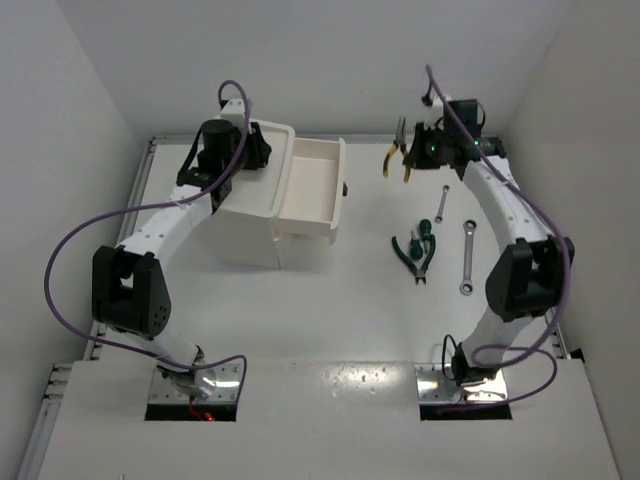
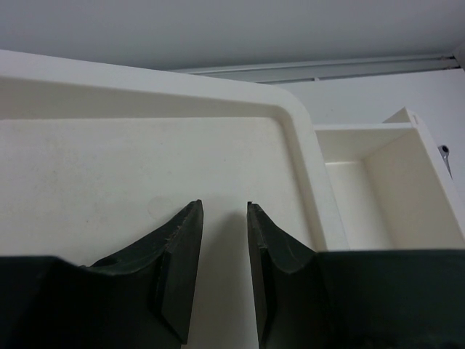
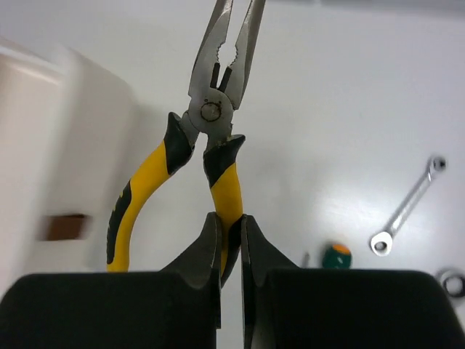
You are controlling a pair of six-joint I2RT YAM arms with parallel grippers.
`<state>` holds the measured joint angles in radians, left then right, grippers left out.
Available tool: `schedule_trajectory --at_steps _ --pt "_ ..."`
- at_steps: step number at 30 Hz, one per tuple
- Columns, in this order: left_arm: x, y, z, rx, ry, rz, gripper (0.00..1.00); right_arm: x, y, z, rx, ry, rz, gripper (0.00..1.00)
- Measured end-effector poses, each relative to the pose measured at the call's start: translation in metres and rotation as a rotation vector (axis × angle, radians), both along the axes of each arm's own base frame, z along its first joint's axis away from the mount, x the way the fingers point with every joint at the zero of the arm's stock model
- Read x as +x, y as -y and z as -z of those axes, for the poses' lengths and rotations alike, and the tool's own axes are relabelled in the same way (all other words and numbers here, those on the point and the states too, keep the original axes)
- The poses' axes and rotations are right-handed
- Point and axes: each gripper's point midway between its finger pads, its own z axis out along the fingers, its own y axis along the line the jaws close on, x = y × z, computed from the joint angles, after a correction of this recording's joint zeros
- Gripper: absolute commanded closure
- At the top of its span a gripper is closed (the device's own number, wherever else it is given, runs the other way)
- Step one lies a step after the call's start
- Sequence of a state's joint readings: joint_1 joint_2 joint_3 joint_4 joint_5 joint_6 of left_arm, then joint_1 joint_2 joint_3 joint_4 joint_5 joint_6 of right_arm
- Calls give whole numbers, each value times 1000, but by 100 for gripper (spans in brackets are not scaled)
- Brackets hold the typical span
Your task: Sort the tools into containers
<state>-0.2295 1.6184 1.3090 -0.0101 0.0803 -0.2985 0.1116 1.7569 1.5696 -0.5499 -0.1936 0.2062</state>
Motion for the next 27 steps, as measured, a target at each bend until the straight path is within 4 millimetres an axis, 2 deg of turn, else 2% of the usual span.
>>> schedule_trajectory --at_steps 1,3,5,7,8,10,12,15,17,19,22,27 --pt "0 -1 0 -3 -1 -5 61 6 -7 -36 38 78 5 100" --pt "1 -1 0 -11 -2 -16 61 7 -26 -89 108 178 -15 100" --pt "1 -3 0 -16 -3 -31 61 5 -54 -136 188 248 -51 100" --pt "2 -6 0 -14 -2 -49 61 1 -83 -165 256 280 -94 100" --pt "3 -7 -1 -14 0 -55 61 -2 -97 -171 282 280 -112 100" --pt "4 -8 -4 -16 2 -68 61 -10 -121 -168 313 238 -139 100" --pt "5 -9 -4 -20 1 -79 61 -11 -143 -155 318 180 -151 100" --pt "6 -12 -5 -21 -2 -95 61 -10 -166 -118 289 79 -147 100" --pt "6 -12 -6 -21 -3 -100 61 -13 -173 -90 255 2 -132 100" --pt "6 -13 -5 -21 -3 -104 61 -16 -177 -70 227 -54 -116 100" --pt "8 -15 -5 -17 -4 -117 61 -25 -184 -58 219 -102 -113 100" --pt "9 -16 -6 -13 -5 -128 61 -37 -199 -56 230 -126 -141 100"
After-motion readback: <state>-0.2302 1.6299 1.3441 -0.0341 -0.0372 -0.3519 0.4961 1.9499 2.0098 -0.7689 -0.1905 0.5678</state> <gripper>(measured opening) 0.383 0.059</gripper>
